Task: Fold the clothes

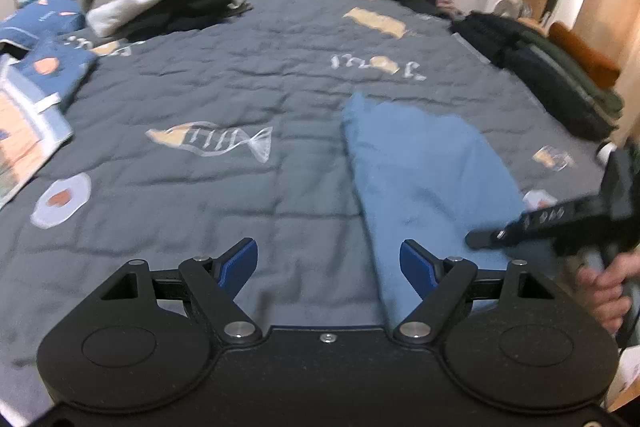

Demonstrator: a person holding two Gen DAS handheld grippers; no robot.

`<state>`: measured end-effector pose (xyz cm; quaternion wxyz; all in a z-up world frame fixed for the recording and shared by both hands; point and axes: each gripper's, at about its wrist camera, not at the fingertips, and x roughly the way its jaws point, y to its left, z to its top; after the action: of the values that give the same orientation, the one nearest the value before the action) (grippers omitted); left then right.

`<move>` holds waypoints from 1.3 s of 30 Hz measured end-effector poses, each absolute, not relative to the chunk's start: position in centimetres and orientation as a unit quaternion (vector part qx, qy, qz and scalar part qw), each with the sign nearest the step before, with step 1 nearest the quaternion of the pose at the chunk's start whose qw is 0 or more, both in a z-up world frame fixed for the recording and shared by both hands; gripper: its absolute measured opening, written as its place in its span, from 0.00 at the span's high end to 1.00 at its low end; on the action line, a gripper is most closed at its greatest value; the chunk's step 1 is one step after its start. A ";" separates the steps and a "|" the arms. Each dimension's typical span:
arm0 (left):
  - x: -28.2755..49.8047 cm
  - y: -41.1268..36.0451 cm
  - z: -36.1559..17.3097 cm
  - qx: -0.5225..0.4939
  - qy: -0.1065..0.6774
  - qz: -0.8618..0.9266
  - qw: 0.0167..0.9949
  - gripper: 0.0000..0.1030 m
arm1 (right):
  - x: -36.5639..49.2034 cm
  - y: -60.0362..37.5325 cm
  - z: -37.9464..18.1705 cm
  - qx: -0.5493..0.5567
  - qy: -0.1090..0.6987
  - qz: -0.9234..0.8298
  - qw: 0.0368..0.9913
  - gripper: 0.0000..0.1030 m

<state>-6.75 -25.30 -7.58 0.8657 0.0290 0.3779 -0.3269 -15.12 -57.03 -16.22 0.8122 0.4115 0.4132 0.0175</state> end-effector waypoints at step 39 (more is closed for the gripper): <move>10.8 -35.4 -16.2 -0.135 0.481 -0.459 0.735 0.27 | -15.0 -56.6 -15.9 0.395 0.422 0.023 0.816 0.86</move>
<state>10.84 -35.42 -16.19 0.7346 -0.1352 0.4810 -0.4591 -14.99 -56.58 -15.86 0.8156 0.3955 0.4218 0.0225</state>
